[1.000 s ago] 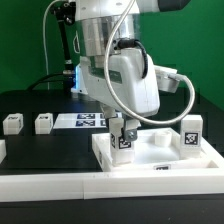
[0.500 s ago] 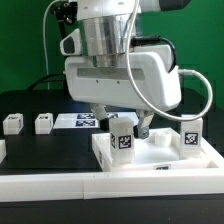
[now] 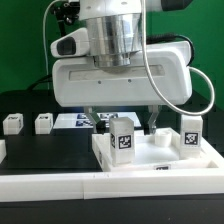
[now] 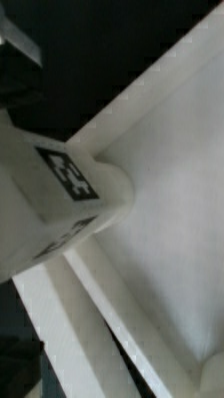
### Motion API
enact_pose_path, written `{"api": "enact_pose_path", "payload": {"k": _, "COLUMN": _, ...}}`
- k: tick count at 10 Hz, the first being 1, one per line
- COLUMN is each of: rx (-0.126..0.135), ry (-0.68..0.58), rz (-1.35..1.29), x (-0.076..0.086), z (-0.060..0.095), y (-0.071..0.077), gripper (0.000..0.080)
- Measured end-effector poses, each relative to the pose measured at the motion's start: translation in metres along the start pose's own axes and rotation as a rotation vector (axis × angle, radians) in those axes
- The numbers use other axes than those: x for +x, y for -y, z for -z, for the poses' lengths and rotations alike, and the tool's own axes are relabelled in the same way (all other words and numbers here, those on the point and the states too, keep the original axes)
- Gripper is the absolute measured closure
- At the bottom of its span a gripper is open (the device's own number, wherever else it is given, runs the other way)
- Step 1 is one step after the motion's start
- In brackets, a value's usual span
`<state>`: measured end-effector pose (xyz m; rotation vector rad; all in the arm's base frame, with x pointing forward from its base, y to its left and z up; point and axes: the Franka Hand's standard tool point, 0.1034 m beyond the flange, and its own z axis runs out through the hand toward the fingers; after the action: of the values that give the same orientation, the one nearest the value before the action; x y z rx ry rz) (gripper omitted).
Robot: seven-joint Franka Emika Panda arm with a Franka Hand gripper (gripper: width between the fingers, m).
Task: Assemble square table
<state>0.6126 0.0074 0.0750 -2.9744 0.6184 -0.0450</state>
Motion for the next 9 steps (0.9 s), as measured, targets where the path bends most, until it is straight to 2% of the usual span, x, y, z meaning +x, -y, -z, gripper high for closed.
{"api": "enact_pose_path", "payload": {"k": 3, "rx": -0.027, "ry": -0.001, "rz": 0.339, "x": 0.0004, "z": 0.0004, "y": 0.0003, "gripper": 0.0150}}
{"api": "enact_pose_path", "payload": {"k": 7, "rx": -0.033, "ry": 0.000, "rz": 0.517, "x": 0.0013, "z": 0.0003, "y": -0.0026, "gripper": 0.0150}}
{"api": "enact_pose_path", "payload": {"k": 9, "rx": -0.033, "ry": 0.000, "rz": 0.517, "x": 0.0013, "z": 0.0003, "y": -0.0026, "gripper": 0.0413}}
